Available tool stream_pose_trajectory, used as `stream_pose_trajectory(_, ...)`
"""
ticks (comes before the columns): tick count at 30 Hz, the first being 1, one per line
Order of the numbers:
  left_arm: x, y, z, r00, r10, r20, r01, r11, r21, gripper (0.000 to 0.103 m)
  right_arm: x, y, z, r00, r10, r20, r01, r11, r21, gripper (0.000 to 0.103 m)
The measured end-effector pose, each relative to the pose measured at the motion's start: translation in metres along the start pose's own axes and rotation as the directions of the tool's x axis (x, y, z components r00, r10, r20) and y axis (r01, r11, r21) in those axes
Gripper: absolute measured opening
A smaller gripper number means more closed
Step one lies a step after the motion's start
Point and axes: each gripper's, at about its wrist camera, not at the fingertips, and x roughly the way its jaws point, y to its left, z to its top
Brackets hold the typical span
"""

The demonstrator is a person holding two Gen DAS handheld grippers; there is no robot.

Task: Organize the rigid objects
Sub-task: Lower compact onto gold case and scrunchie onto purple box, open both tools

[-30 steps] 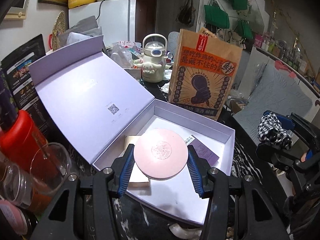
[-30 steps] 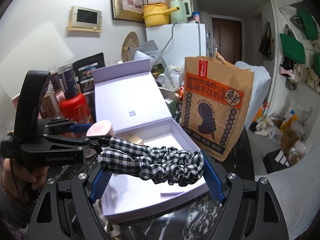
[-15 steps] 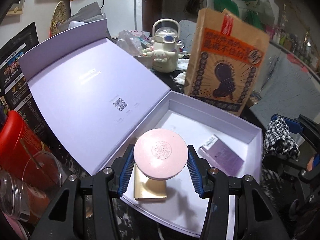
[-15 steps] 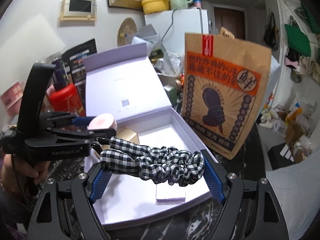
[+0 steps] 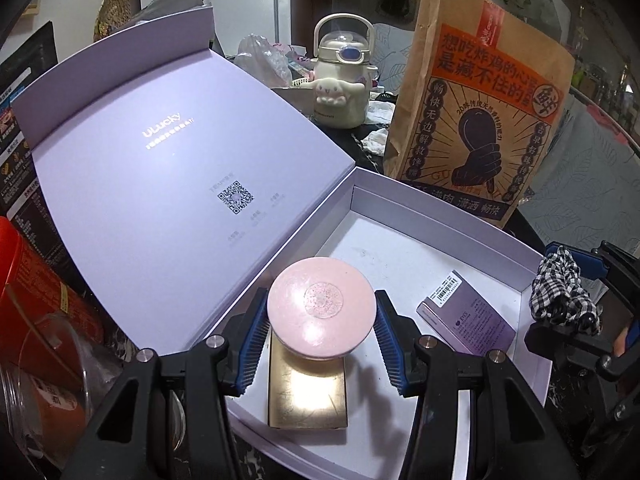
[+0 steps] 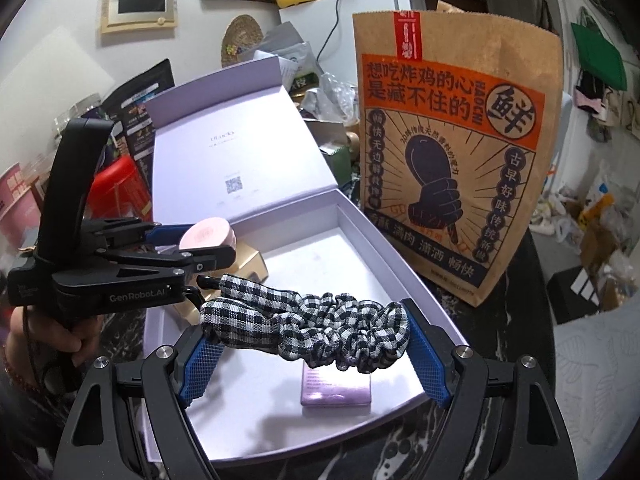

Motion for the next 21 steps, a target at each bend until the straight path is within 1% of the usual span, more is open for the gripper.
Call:
stream_pose_trajectory(4,0.007,0.002,-0.001,1.000,0.011,-0.011,-0.011,1.000,-0.003,0.050,0.011,-0.001,0.000,0.999,-0.023,-0.026,0.022,1.000,-0.022,0.084)
stream_pose_trajectory(11,0.018,0.007,-0.003,0.998,0.049,-0.048,-0.050,0.999,-0.019,0.050,0.030,-0.008,-0.003,0.996,-0.033,-0.085,0.033,0.999,-0.002,0.084)
stream_pose_trajectory(15,0.022,0.006,-0.002,0.998,0.047,-0.052,-0.048,0.999,-0.018,0.050,0.042,-0.010,-0.007,0.991,-0.043,-0.127,0.042,0.999,-0.008,0.084)
stream_pose_trajectory(19,0.026,0.002,-0.001,0.996,0.066,-0.061,-0.065,0.998,0.015,0.050,0.050,-0.010,-0.007,0.988,-0.056,-0.144,0.055,0.998,-0.013,0.085)
stream_pose_trajectory(21,0.028,0.000,0.000,0.995,0.073,-0.062,-0.071,0.997,0.032,0.050,0.049,-0.009,-0.008,0.988,-0.056,-0.145,0.053,0.998,-0.024,0.089)
